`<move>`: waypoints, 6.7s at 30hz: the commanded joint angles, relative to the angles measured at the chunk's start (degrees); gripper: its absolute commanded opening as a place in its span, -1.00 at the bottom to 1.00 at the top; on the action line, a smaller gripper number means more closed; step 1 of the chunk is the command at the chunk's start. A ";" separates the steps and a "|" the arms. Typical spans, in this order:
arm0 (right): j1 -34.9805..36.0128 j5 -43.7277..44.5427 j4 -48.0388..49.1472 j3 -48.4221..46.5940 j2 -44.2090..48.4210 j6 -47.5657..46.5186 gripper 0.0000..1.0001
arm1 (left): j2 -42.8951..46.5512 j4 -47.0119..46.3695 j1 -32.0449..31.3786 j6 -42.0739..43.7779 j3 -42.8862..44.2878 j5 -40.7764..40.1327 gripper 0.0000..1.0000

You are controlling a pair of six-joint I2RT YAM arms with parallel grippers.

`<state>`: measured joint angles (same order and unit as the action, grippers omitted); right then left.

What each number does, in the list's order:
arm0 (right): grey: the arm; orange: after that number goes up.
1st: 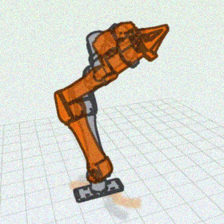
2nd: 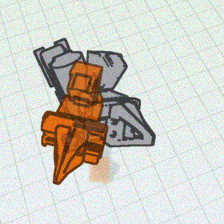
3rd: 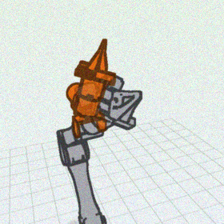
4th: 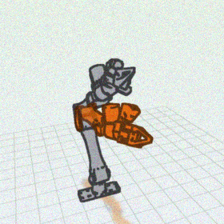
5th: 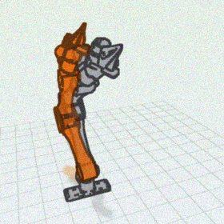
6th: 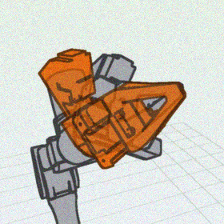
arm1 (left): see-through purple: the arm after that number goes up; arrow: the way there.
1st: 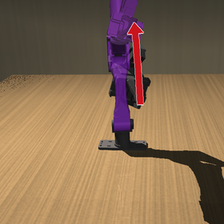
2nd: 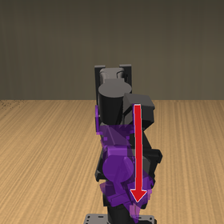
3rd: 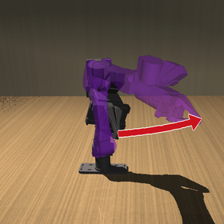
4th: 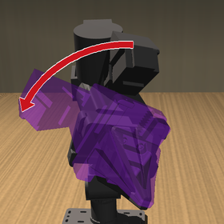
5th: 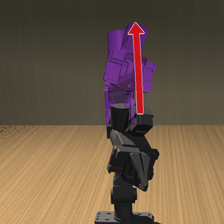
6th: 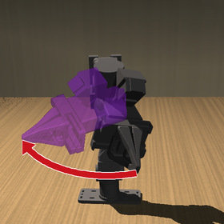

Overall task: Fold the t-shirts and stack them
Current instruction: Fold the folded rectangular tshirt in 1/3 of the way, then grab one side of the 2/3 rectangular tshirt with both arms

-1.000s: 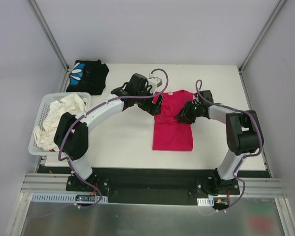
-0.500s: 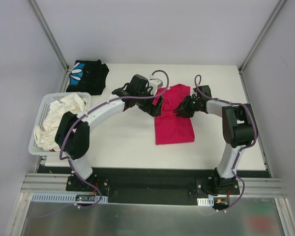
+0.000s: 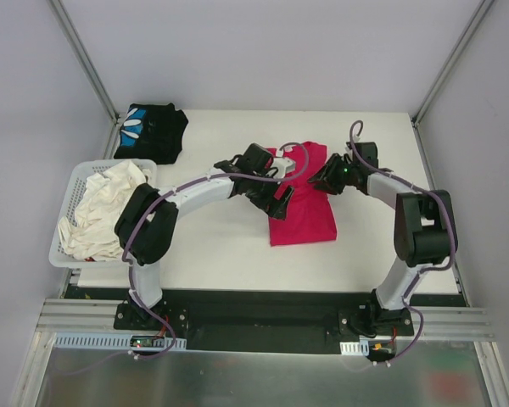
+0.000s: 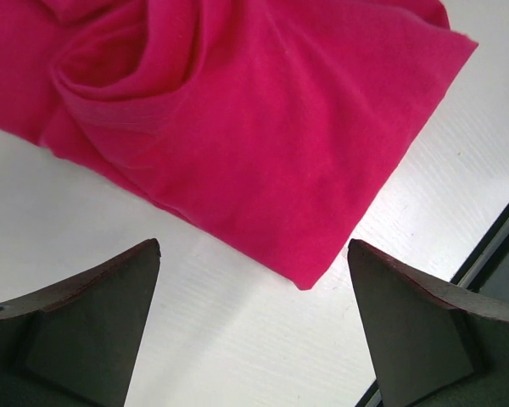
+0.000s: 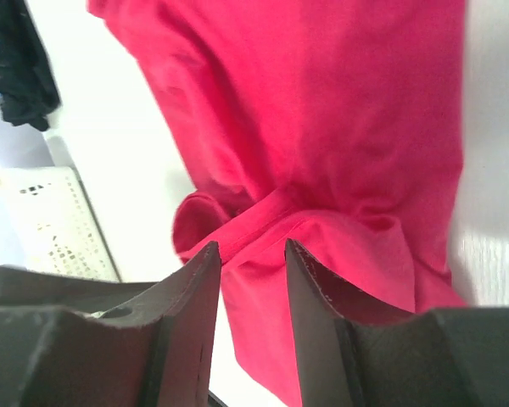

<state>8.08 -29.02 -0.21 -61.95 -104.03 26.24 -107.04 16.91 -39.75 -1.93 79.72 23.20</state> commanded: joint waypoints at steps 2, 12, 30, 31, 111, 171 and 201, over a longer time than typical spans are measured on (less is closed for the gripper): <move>-0.87 -0.08 1.97 2.80 8.75 -1.45 -0.21 | -3.60 3.57 -2.44 3.87 4.38 3.08 0.83; -0.96 -1.75 2.93 5.61 11.04 -1.45 -0.20 | -9.49 4.80 -3.67 5.27 14.21 5.63 0.85; -2.89 -3.41 2.32 5.97 11.83 -2.42 -0.21 | -18.29 7.35 -3.58 7.56 24.60 5.01 0.85; -2.89 -3.68 2.14 6.14 12.00 -2.42 -0.20 | -18.29 7.44 -3.58 7.65 24.52 4.92 0.85; -11.94 -6.05 -4.18 33.39 34.68 -9.19 -0.14 | 13.36 -7.06 -6.39 -8.61 -18.90 0.97 0.82; -12.56 -8.95 4.43 37.52 25.89 -5.58 -0.19 | 1.40 -10.14 -7.54 -8.70 -12.93 3.17 0.56; -12.47 -9.04 3.55 35.85 23.96 -5.15 -0.91 | -0.53 -10.05 -7.54 -10.02 -13.01 3.69 -0.59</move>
<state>-4.27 -37.76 3.01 -24.51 -79.33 21.41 -107.81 6.61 -46.89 -11.73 66.50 25.71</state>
